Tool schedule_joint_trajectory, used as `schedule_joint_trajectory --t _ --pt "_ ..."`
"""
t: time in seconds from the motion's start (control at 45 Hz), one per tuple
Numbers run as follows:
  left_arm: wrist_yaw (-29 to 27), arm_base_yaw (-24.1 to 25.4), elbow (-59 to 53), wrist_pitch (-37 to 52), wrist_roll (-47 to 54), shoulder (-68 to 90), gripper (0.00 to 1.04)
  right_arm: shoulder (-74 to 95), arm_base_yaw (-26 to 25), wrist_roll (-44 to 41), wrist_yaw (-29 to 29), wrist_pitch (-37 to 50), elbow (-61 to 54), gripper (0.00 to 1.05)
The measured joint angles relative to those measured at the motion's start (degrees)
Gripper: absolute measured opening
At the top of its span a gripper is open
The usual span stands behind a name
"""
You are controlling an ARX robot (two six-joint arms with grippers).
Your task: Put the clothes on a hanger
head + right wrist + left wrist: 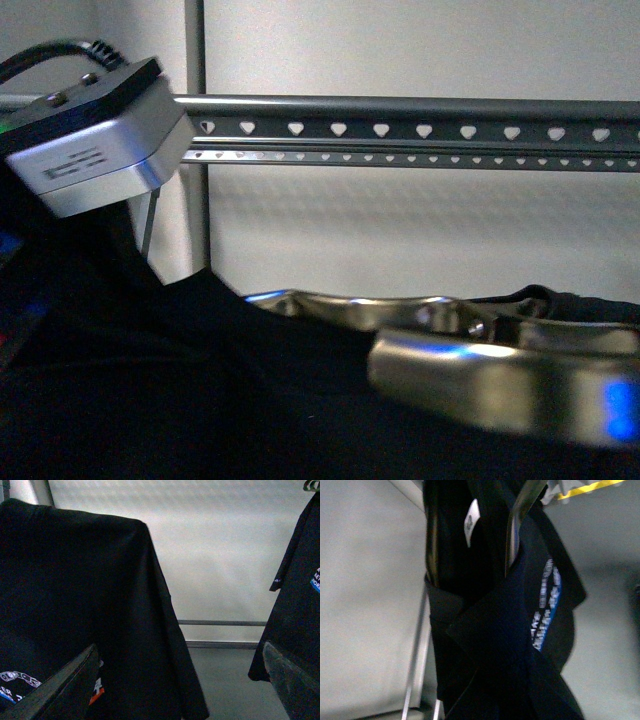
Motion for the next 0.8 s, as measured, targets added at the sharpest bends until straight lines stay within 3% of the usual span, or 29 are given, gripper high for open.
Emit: schedule_joint_trajectory --t 0.556,0.644,0.711,0.8 --pt "-0.1 -1.1 0.0 3.2 0.0 0.0 0.04 0.0 0.0 0.0 0.0 0.0 0.0 0.97" --pt "-0.1 -1.1 0.0 3.2 0.0 0.0 0.04 3.5 -3.8 5.0 -10.5 1.6 0.8 0.97" --pt "-0.3 -1.1 0.0 3.2 0.0 0.0 0.04 9.8 -7.7 9.0 -22.1 4.7 2.9 0.97" --pt "-0.4 -1.1 0.0 3.2 0.0 0.0 0.04 21.8 -9.8 7.6 -31.9 10.4 9.1 0.97"
